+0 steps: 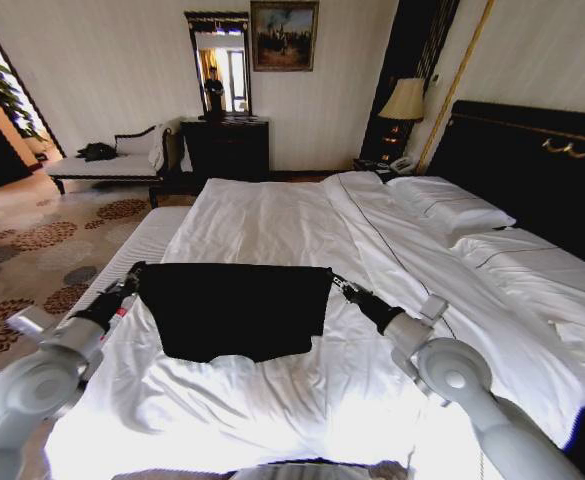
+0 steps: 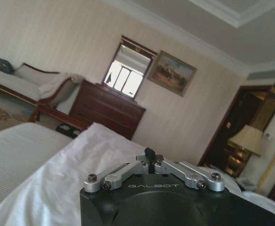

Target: Fold the clothes on the bed.

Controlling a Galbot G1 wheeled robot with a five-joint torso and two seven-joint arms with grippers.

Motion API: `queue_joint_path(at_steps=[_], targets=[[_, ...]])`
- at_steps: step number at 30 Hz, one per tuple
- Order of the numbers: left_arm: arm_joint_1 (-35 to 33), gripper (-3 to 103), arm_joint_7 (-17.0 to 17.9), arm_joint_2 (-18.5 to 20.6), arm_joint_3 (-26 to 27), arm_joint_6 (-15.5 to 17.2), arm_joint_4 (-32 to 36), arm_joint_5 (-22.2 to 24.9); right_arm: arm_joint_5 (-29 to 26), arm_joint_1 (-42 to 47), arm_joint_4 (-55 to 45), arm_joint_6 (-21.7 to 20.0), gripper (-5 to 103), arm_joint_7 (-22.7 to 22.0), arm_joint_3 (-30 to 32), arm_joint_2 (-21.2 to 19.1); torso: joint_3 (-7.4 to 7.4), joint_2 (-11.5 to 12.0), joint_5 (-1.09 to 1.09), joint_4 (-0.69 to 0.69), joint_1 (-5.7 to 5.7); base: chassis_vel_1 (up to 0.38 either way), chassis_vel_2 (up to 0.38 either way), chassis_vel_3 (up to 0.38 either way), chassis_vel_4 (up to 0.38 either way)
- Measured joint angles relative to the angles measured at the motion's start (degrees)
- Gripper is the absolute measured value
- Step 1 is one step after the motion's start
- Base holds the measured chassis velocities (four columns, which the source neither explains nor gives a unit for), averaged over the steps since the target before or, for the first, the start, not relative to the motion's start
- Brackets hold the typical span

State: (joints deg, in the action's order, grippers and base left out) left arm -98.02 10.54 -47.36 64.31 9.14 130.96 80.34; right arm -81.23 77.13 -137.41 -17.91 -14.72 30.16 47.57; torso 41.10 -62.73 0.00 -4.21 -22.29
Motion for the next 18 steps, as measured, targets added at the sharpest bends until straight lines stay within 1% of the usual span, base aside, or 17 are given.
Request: queue_joint_path(at_steps=[3,4,6,8,9,14,18], targets=[[-5.37,0,-0.62,-1.65,4.49,-0.64,2.10,1.18,-1.39,2.51,-3.76,-0.36,0,-0.76,2.54,-0.37,0.00,0.00,0.00,0.00,0.00,0.000,0.000,0.000,0.000],[-5.37,0,-0.62,-1.65,4.49,-0.64,2.10,1.18,-1.39,2.51,-3.76,-0.36,0,-0.76,2.54,-0.37,0.00,0.00,0.00,0.00,0.00,0.000,0.000,0.000,0.000],[-9.02,0,-0.96,-2.91,6.66,-1.19,3.58,1.59,-2.01,4.47,-5.96,-0.73,0,-1.28,4.01,-0.41,0.00,0.00,0.00,0.01,0.00,0.000,0.000,0.000,0.000],[-11.27,0,-1.14,-4.13,7.83,-1.64,4.61,1.77,-2.33,6.07,-6.31,-1.14,0,-1.75,4.97,-0.35,0.00,0.00,0.01,0.01,0.00,0.000,0.000,0.000,0.000],[-11.27,0,-1.14,-4.13,7.83,-1.64,4.61,1.77,-2.33,6.07,-6.31,-1.14,0,-1.75,4.97,-0.35,0.00,0.00,0.01,0.01,0.00,0.000,0.000,0.000,0.000],[-15.03,0,-1.19,-6.70,9.17,-2.26,6.69,1.76,-3.65,8.49,-6.31,-1.93,0,-3.14,6.50,-0.20,0.01,0.00,0.00,0.00,0.00,0.000,0.000,0.000,0.000],[-15.60,0,-0.59,-7.67,8.54,-1.99,7.79,1.43,-4.61,8.09,-6.18,-2.22,0,-4.13,6.11,-0.28,0.01,0.00,0.02,0.01,0.00,0.000,0.000,0.000,0.000]])
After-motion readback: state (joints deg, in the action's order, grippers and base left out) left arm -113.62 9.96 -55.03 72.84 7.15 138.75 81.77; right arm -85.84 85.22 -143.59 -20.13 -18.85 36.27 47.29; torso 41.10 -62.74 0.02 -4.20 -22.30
